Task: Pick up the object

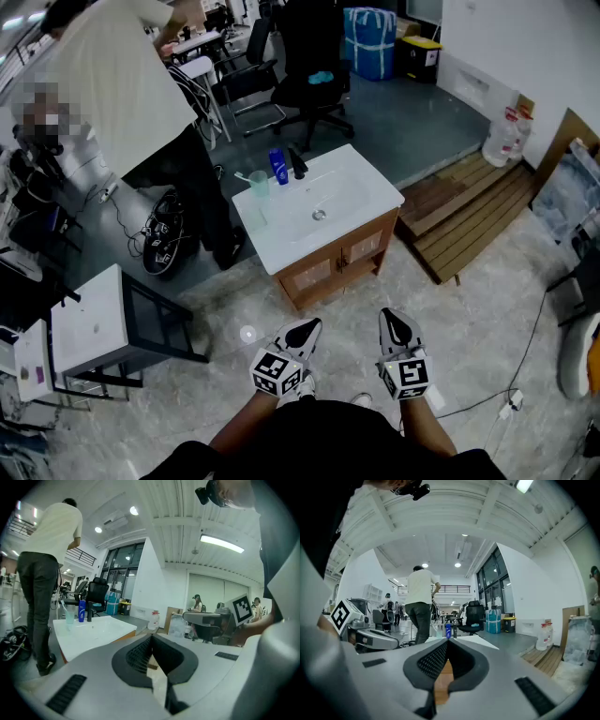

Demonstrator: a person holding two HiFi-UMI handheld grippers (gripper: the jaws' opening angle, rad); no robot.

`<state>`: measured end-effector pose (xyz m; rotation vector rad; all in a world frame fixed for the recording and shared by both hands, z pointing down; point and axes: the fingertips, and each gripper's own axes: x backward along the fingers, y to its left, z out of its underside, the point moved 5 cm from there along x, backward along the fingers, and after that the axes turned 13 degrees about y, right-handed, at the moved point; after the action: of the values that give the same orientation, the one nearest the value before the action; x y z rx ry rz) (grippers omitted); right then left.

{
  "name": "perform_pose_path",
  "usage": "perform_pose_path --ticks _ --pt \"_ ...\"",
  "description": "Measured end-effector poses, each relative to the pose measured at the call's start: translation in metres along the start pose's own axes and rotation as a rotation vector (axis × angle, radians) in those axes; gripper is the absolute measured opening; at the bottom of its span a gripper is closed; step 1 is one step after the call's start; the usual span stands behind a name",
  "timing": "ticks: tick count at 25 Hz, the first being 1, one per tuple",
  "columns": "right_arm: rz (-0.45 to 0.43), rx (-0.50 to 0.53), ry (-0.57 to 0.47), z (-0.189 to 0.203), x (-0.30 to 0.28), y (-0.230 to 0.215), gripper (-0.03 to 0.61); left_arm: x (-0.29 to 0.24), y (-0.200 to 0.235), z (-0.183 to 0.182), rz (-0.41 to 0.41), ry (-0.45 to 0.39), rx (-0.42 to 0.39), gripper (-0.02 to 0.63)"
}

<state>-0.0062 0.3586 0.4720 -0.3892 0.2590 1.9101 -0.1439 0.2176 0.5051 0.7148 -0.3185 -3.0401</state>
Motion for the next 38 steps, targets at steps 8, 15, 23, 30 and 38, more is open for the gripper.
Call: perform_pose_path --ticks 8,15,23,30,38 --pt "-0.001 0.014 -0.030 -0.006 -0.015 0.006 0.017 -0.001 0.012 -0.001 -0.002 0.001 -0.003 0.021" --pt "-0.011 0.027 -0.036 -0.014 -0.023 0.014 0.017 0.006 0.026 -0.004 -0.027 -0.017 0.006 0.020" --pt "-0.020 -0.015 -0.083 -0.026 -0.042 0.035 0.017 0.016 0.059 -0.014 -0.016 -0.040 0.002 0.020" --pt "0.016 -0.020 -0.084 -0.040 -0.069 0.063 0.018 0.026 0.101 -0.022 0.003 -0.047 -0.006 0.020" --pt "0.018 -0.018 -0.074 -0.046 -0.094 0.088 0.017 0.036 0.137 -0.022 0.013 -0.037 -0.016 0.021"
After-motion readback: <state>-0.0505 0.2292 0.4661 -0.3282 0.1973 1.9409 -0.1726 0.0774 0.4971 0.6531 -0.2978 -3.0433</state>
